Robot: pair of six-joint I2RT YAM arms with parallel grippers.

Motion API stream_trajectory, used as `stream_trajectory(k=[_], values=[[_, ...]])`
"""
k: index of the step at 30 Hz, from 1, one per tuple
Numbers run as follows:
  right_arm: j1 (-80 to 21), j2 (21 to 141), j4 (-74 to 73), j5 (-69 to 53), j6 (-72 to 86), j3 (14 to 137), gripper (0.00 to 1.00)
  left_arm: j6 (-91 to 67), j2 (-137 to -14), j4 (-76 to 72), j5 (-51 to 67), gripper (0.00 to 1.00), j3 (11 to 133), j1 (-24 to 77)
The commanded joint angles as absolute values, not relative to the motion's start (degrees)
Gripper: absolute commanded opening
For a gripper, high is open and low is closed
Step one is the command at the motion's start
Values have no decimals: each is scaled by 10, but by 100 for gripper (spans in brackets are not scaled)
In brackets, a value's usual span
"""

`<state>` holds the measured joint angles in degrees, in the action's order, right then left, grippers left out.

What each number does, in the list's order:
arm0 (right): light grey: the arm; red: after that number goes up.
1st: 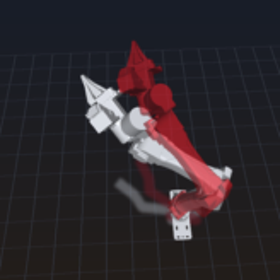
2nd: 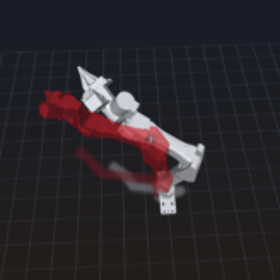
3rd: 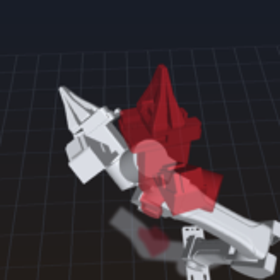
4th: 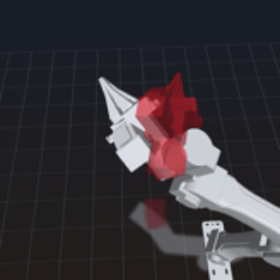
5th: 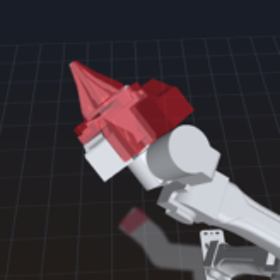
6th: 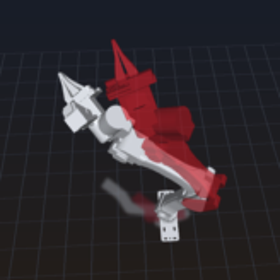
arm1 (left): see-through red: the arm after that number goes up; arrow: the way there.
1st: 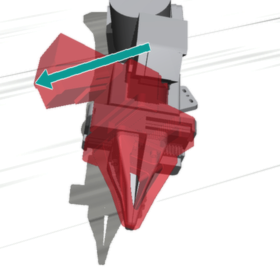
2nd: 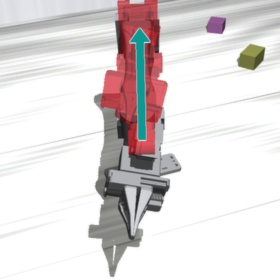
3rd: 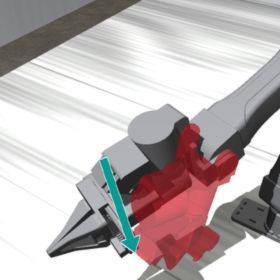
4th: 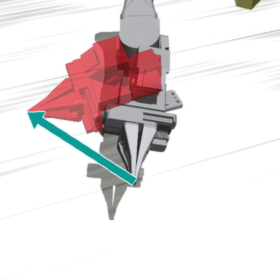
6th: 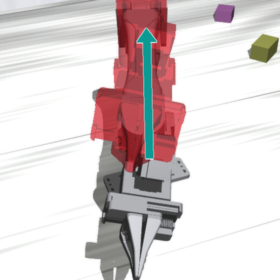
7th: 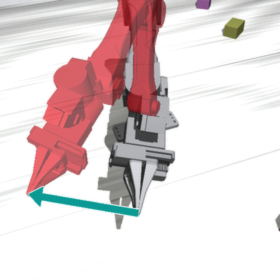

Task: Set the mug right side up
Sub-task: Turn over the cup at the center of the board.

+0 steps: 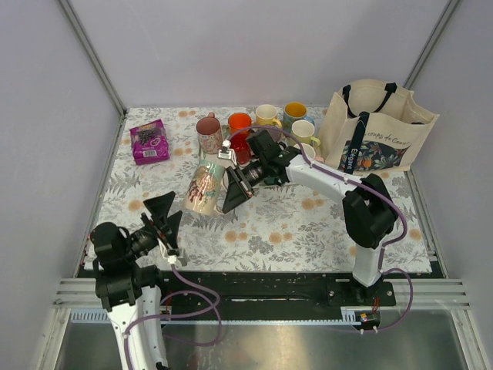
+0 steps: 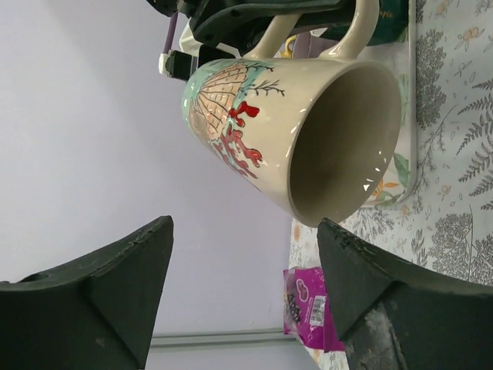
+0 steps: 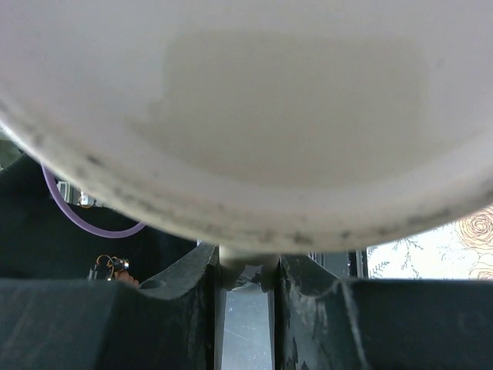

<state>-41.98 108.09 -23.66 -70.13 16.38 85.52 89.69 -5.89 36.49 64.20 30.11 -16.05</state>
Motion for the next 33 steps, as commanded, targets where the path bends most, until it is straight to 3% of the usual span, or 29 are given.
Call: stream_trajectory(k=[1, 6, 10, 16, 24, 27, 29, 33], values=[[-415, 1018, -182, -756, 154, 872, 0, 932, -113, 331, 726, 79, 338, -163], [-415, 1024, -179, -755, 164, 890, 0, 1083, -168, 488, 770, 80, 385, -162], [-415, 1025, -171, -759, 172, 892, 0, 1175, -200, 504, 761, 78, 392, -162], [-416, 1026, -142, -772, 195, 884, 0, 1151, -271, 340, 728, 77, 383, -161], [-417, 1034, -60, -783, 273, 875, 0, 1120, -280, 329, 698, 76, 389, -78], [-418, 1038, -40, -786, 293, 872, 0, 1013, -255, 202, 639, 68, 355, -11], [-418, 1041, -28, -787, 303, 870, 0, 928, -252, 105, 556, 59, 333, 43], [-417, 1042, -17, -789, 312, 867, 0, 840, -300, 57, 406, 37, 364, 128]])
